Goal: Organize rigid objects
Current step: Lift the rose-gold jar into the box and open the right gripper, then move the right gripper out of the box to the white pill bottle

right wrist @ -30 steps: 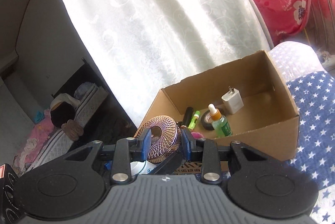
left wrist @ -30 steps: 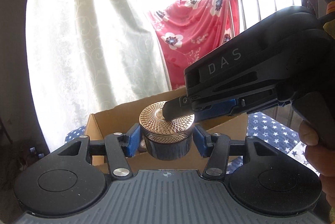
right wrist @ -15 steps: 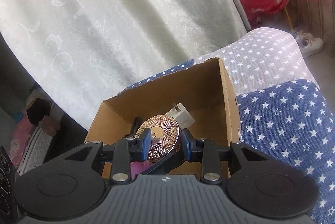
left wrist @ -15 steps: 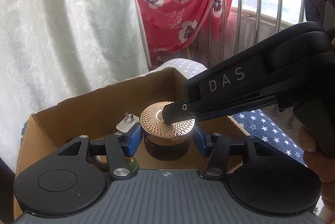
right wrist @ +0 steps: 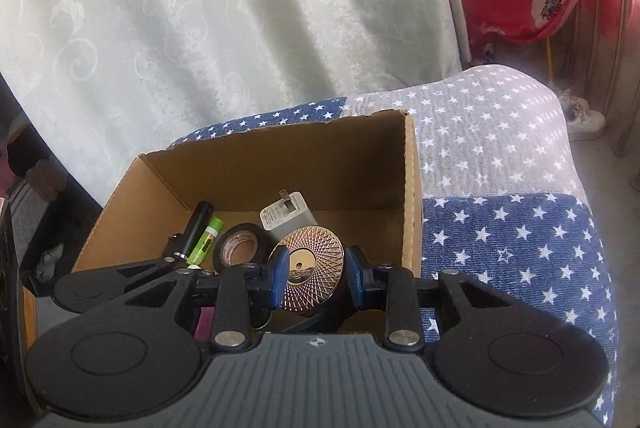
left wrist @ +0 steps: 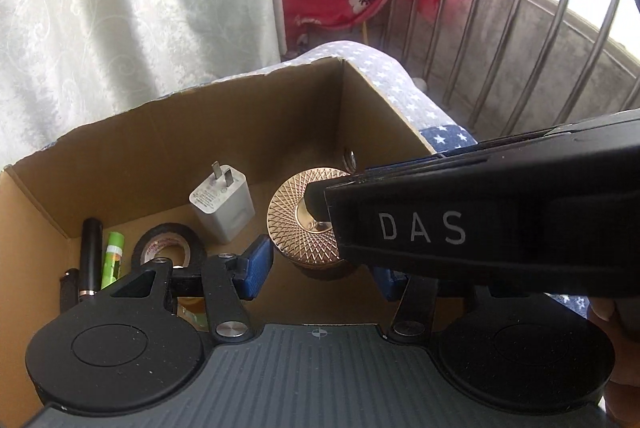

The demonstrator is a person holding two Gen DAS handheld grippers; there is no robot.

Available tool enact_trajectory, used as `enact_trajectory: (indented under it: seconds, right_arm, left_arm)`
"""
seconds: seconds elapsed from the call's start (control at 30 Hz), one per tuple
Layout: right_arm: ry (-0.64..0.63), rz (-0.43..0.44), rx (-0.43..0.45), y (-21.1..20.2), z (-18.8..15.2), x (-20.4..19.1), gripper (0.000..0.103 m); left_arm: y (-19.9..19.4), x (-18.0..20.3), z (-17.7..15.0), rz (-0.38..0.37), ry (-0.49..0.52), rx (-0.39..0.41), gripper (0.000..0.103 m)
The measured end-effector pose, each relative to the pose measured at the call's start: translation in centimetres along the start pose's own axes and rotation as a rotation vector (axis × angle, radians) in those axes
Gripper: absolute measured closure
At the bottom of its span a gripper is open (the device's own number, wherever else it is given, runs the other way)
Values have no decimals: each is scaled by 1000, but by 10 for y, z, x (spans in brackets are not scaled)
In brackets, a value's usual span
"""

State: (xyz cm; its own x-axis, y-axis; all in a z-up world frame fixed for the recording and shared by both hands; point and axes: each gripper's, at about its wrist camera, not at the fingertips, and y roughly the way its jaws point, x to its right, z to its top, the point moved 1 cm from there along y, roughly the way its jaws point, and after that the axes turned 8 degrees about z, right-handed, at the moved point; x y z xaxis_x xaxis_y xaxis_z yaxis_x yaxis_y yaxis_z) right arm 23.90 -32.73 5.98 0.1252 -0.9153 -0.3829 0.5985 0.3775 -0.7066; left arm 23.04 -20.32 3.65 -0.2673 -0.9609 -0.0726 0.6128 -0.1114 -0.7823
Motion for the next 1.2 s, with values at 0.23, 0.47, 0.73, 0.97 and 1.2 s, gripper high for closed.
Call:
enact_trajectory:
  seconds: [0.23, 0.47, 0.73, 0.97, 1.2]
  right_arm:
    - [-18, -4, 4, 3, 4, 1, 70]
    - [-2, 31, 35, -5, 5, 3, 70]
    - [9, 111, 170, -61, -11, -11, 70]
    - [4, 194, 300, -122, -59, -37, 69]
    - [-18, 240, 341, -143, -116, -62, 68]
  left_arm:
    - [-3, 0, -1, -17, -16, -12, 52]
    - [-14, 1, -6, -5, 7, 35, 51]
    - [-64, -15, -24, -6, 21, 142, 44]
    - [-127, -40, -71, -11, 12, 262, 30]
    - [-159, -72, -132, 18, -31, 298, 15]
